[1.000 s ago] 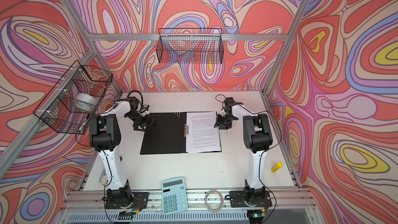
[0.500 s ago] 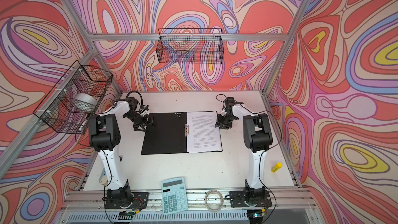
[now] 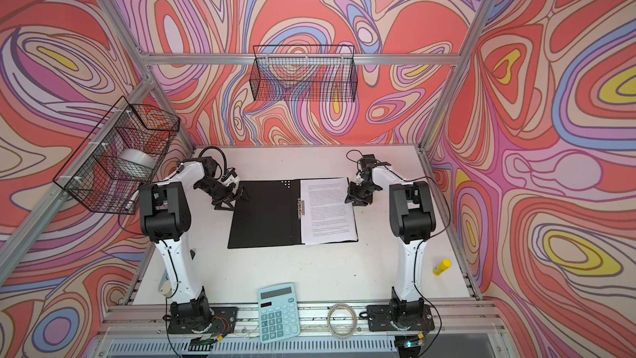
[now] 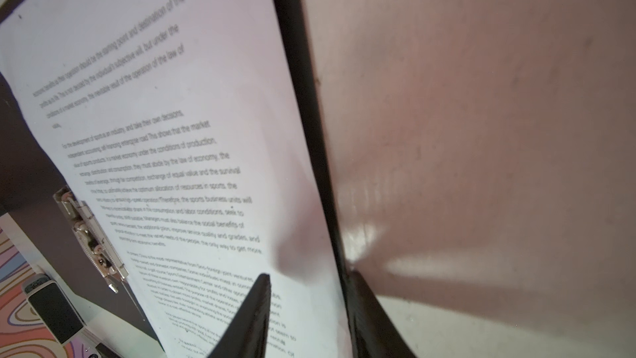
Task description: Put the files into the folder
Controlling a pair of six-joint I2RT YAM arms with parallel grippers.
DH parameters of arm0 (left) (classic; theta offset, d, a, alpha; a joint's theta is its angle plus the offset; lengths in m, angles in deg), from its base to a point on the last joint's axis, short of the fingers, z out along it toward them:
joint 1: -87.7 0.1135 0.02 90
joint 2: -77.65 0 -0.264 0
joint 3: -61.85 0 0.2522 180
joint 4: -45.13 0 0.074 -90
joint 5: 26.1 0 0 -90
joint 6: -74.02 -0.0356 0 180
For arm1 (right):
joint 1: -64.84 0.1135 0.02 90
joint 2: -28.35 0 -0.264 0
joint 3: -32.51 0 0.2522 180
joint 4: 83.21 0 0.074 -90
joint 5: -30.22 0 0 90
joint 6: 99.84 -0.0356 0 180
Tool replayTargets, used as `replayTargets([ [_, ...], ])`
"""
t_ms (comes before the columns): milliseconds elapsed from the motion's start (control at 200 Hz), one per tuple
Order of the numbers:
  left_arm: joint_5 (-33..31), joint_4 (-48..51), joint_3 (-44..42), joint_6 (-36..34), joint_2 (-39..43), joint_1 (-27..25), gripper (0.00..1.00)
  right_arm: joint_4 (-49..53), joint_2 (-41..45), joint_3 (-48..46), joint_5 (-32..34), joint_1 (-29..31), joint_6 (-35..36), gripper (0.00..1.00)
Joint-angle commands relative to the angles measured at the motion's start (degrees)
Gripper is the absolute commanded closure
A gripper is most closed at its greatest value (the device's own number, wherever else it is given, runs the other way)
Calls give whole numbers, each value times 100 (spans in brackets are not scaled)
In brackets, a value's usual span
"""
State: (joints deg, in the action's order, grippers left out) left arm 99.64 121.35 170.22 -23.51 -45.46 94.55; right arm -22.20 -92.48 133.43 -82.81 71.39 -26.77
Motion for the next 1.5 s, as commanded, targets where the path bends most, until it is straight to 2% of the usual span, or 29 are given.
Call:
replayTargets([
  [0, 1072, 445, 170, -254, 72, -154, 3, 154, -543, -216, 71, 94, 77, 61],
  [1037, 2281, 1206, 568, -775, 181, 62, 4, 184, -628, -124, 78, 92, 87, 61],
  [1493, 2507, 1566, 690, -1068, 377, 95, 4, 165, -590, -155, 54, 97, 76, 61],
])
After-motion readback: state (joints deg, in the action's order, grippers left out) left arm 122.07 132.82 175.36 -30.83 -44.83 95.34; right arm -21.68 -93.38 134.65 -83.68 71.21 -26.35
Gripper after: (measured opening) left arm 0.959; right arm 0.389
